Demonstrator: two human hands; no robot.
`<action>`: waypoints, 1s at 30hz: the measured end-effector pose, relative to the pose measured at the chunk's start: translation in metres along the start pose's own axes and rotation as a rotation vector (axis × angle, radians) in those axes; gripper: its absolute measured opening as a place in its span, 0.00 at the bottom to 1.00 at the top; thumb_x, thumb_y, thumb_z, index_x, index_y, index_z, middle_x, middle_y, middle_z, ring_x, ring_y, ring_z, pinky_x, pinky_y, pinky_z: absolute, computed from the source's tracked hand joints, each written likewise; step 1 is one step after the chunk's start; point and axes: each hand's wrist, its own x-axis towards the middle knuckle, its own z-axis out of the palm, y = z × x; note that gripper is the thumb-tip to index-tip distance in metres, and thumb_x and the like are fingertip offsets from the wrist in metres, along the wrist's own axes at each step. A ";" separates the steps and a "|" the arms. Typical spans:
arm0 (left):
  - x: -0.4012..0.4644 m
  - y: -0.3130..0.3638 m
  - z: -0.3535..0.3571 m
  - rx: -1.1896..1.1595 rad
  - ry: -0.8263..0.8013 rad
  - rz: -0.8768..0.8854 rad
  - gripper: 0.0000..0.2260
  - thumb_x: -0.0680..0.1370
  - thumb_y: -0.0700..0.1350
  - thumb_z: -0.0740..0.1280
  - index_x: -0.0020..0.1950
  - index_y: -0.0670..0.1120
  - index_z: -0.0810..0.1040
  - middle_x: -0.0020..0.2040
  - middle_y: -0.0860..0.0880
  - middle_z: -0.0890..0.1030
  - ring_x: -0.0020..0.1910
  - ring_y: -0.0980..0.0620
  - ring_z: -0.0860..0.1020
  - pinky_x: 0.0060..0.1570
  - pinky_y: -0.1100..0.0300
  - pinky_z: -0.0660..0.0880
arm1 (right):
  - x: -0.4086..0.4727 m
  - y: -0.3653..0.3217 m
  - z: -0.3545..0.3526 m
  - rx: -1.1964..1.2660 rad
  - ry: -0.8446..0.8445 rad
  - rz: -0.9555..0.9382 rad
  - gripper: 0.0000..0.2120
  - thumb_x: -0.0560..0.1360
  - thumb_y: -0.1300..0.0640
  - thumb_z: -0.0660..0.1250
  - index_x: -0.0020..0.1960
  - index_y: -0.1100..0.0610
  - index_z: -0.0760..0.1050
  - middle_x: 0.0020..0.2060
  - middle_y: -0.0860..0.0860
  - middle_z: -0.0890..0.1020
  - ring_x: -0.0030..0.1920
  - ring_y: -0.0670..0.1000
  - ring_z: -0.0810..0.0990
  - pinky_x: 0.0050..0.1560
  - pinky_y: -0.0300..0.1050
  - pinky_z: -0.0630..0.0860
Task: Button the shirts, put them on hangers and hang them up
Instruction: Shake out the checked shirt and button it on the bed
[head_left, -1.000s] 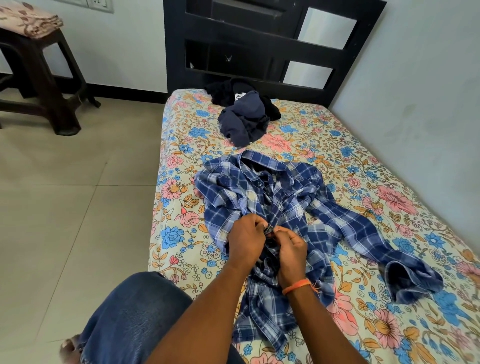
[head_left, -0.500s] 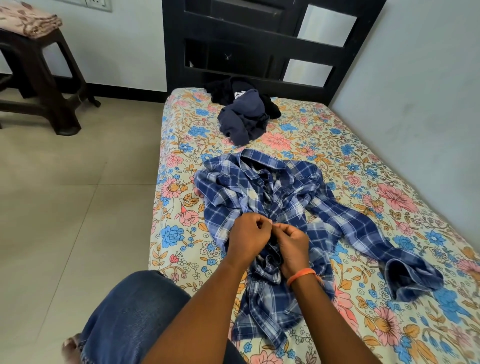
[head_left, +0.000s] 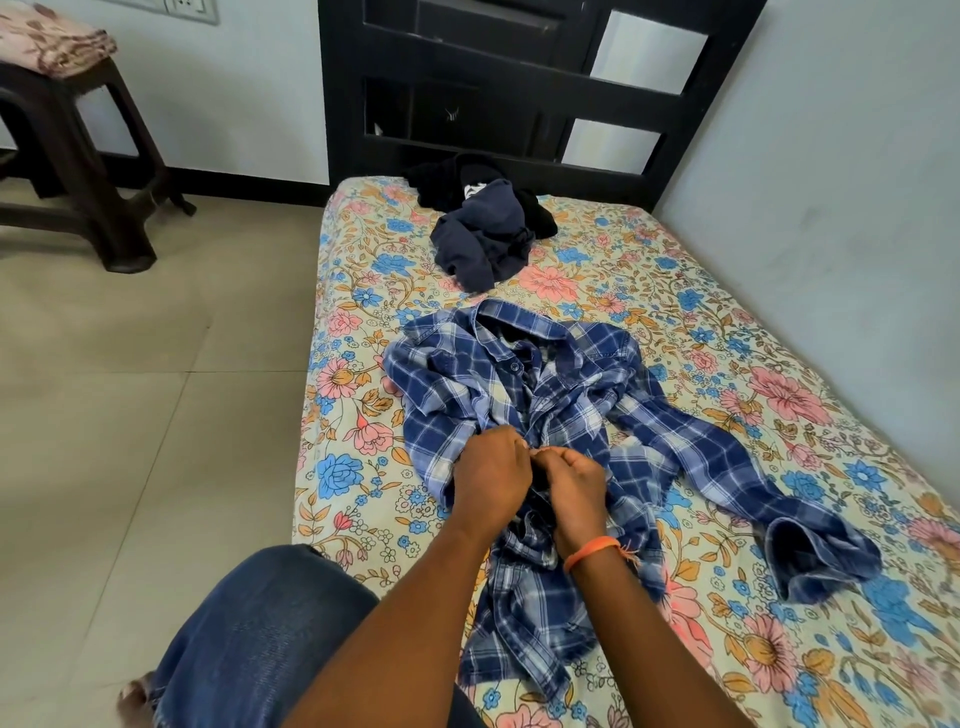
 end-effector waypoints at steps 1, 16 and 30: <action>0.000 0.000 0.001 -0.020 0.007 -0.011 0.12 0.82 0.45 0.59 0.41 0.45 0.74 0.36 0.50 0.77 0.34 0.52 0.74 0.33 0.59 0.67 | -0.001 -0.001 0.000 0.013 -0.001 0.003 0.08 0.74 0.61 0.69 0.37 0.60 0.82 0.38 0.65 0.82 0.38 0.53 0.76 0.43 0.51 0.75; 0.012 -0.004 0.001 0.491 -0.034 0.272 0.21 0.74 0.42 0.67 0.67 0.45 0.69 0.64 0.48 0.68 0.63 0.45 0.64 0.60 0.47 0.64 | 0.047 -0.048 0.007 -0.454 0.078 -0.218 0.23 0.74 0.54 0.72 0.24 0.55 0.66 0.18 0.45 0.68 0.19 0.45 0.64 0.28 0.40 0.67; 0.068 -0.018 0.010 0.418 -0.004 0.142 0.13 0.83 0.46 0.56 0.47 0.45 0.78 0.36 0.46 0.81 0.32 0.47 0.76 0.41 0.54 0.74 | 0.083 -0.015 0.010 -0.300 0.113 -0.005 0.24 0.70 0.53 0.76 0.22 0.53 0.67 0.21 0.52 0.69 0.25 0.51 0.65 0.32 0.44 0.68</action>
